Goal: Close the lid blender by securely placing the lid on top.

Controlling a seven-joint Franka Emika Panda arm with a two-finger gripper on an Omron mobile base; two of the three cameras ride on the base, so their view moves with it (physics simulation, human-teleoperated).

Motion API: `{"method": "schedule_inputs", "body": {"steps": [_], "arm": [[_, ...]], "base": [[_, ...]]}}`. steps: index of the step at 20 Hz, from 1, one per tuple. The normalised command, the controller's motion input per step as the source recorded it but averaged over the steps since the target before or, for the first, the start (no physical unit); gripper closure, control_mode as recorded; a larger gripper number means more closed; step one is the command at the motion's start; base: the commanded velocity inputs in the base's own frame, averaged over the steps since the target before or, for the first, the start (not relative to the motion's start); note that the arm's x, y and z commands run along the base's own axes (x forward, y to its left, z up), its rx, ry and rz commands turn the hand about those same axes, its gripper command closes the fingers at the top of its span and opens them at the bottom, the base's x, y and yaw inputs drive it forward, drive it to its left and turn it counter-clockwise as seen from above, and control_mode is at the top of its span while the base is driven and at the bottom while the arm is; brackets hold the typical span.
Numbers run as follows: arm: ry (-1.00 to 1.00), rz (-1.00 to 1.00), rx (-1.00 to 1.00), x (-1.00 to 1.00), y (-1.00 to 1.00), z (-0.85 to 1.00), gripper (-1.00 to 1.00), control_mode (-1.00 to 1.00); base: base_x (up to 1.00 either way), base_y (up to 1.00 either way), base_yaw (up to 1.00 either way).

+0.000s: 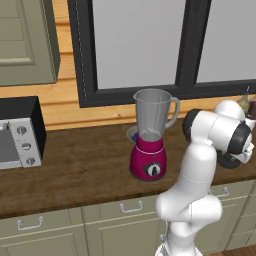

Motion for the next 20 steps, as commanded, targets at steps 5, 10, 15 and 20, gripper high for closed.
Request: {"method": "schedule_inputs", "body": {"steps": [5, 10, 15, 20], "arm": [[0.00, 0.00, 0.00, -0.07, 0.25, -0.14, 1.00, -1.00], [-0.11, -0.02, 0.00, -0.31, 0.15, 0.51, 1.00, -1.00], [-0.26, 0.00, 0.00, -0.21, 0.32, 0.88, 1.00, -1.00], [-0.29, 0.00, -0.01, -0.07, 0.50, 0.94, 1.00, -1.00]], "base": [[0.00, 0.00, 0.00], [0.00, 0.00, 0.00], [0.00, 0.00, 0.00], [0.00, 0.00, 0.00]]}}
